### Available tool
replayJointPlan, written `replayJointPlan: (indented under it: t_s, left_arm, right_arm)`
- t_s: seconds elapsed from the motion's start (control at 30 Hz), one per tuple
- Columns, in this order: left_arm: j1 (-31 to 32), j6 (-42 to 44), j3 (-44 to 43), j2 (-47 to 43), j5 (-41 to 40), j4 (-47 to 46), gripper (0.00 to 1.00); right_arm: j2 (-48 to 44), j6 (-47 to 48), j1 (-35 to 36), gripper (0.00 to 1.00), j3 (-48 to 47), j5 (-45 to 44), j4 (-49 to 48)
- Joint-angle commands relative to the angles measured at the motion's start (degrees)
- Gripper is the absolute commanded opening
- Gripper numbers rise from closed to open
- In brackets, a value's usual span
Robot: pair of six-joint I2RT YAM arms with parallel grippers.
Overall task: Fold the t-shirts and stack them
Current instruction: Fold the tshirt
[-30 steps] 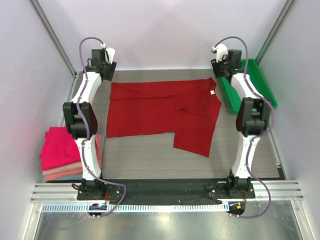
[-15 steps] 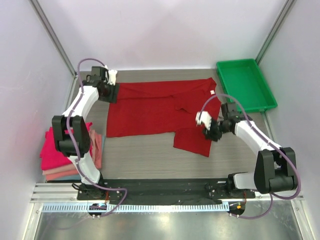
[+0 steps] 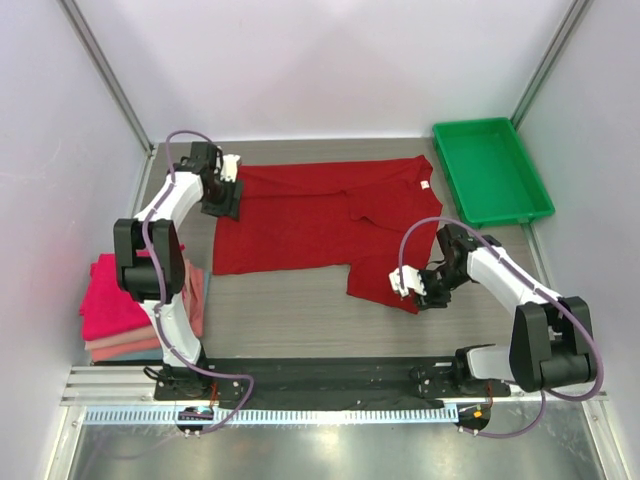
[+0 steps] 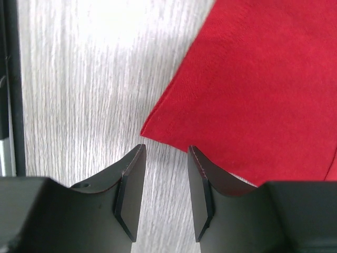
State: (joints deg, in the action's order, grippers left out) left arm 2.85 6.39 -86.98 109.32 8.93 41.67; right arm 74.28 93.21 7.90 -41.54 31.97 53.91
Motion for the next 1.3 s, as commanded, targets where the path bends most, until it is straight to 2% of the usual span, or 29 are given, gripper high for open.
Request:
replayJointPlan:
  t_s: [0.0,0.27,0.57,0.6,0.67,0.77,0.8,0.9,1.17,1.27]
  left_arm:
    - [-0.57,-0.15,-2.05,0.37,-0.4,0.43,0.53]
    - [-1.97,0.11,-2.49,-0.24,-1.11,1.75,0.53]
    - [-2.59,-0.77,1.19,-2.7,-1.11,3.68,0.56]
    - [-4.15,-0.94,1.55,-2.97,-1.11,3.77,0.57]
    - [-4.34,-0.77,2.69,-3.32,-1.02,3.94,0.58]
    - [-4.26,-0.42,3.39,-3.5,-0.67,4.73,0.59]
    - [-4.35,-0.24,3.48,-3.67,-0.58,5.26,0.59]
    - [-4.96,0.11,4.1,-4.37,-0.41,6.4,0.59]
    - [-6.63,2.92,6.03,-4.03,4.34,11.68,0.58]
    - [-6.89,3.01,6.47,-2.36,6.01,12.91,0.61]
  right_arm:
    - [1.39,7.42,0.54,0.43,-2.41,1.52,5.06]
    - [4.64,11.81,2.03,0.43,-0.56,0.12,4.63]
    - [7.98,13.75,2.03,0.43,-0.56,0.82,4.36]
    - [8.33,13.93,2.12,0.43,-0.39,0.38,4.19]
    - [9.04,13.14,3.43,0.4,-0.03,-0.85,2.27]
    - [9.74,11.21,3.96,0.23,0.14,-1.64,0.24]
    - [9.83,10.86,4.31,0.14,-0.29,-1.9,0.14]
    - [9.66,8.4,4.32,0.02,-1.0,-1.91,0.14]
    - [4.47,2.25,4.32,0.01,-1.35,-1.56,-0.38]
    - [5.08,1.72,4.32,0.01,-0.91,-2.08,-1.08]
